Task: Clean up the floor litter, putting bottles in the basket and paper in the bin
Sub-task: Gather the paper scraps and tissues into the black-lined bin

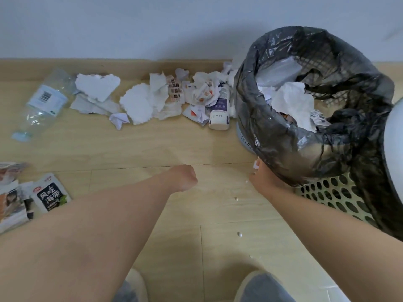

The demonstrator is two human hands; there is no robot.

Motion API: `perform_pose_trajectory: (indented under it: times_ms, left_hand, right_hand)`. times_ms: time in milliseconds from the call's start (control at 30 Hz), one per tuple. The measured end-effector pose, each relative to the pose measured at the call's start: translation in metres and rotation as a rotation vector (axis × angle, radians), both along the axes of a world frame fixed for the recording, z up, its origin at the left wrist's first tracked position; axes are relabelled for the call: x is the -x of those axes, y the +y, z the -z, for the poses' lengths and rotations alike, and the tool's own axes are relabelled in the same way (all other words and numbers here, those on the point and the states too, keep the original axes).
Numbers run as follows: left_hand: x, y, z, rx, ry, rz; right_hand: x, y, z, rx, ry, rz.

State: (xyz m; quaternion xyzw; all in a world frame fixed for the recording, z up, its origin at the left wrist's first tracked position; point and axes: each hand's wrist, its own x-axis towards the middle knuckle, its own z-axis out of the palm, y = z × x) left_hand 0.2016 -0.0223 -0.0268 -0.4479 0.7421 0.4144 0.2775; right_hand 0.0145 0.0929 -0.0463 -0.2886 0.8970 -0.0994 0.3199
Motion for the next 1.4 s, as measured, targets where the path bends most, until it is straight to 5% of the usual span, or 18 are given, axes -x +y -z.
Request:
perform_pose_trajectory:
  times_ms: [367, 500, 700, 833, 967, 1400]
  left_hand:
    - [-0.002, -0.002, 0.011, -0.024, 0.02, -0.038]
    - [-0.001, 0.0, 0.005, -0.011, 0.015, -0.004]
    - [0.002, -0.001, -0.015, 0.055, 0.015, 0.018]
    - [0.002, -0.002, -0.024, 0.101, 0.014, 0.015]
    - [0.002, 0.0, -0.026, 0.117, 0.005, 0.014]
    - [0.001, 0.004, -0.021, 0.108, 0.005, -0.013]
  right_hand:
    - [0.0, 0.0, 0.004, -0.041, -0.05, -0.072]
    - [-0.003, 0.008, 0.008, -0.02, 0.073, -0.055]
    - [-0.007, 0.01, 0.0, 0.021, 0.003, -0.042]
    - [0.008, 0.018, -0.009, -0.064, -0.223, -0.034]
    - [0.007, 0.034, -0.01, -0.047, 0.009, -0.123]
    - [-0.024, 0.04, 0.013, -0.053, -0.006, -0.277]
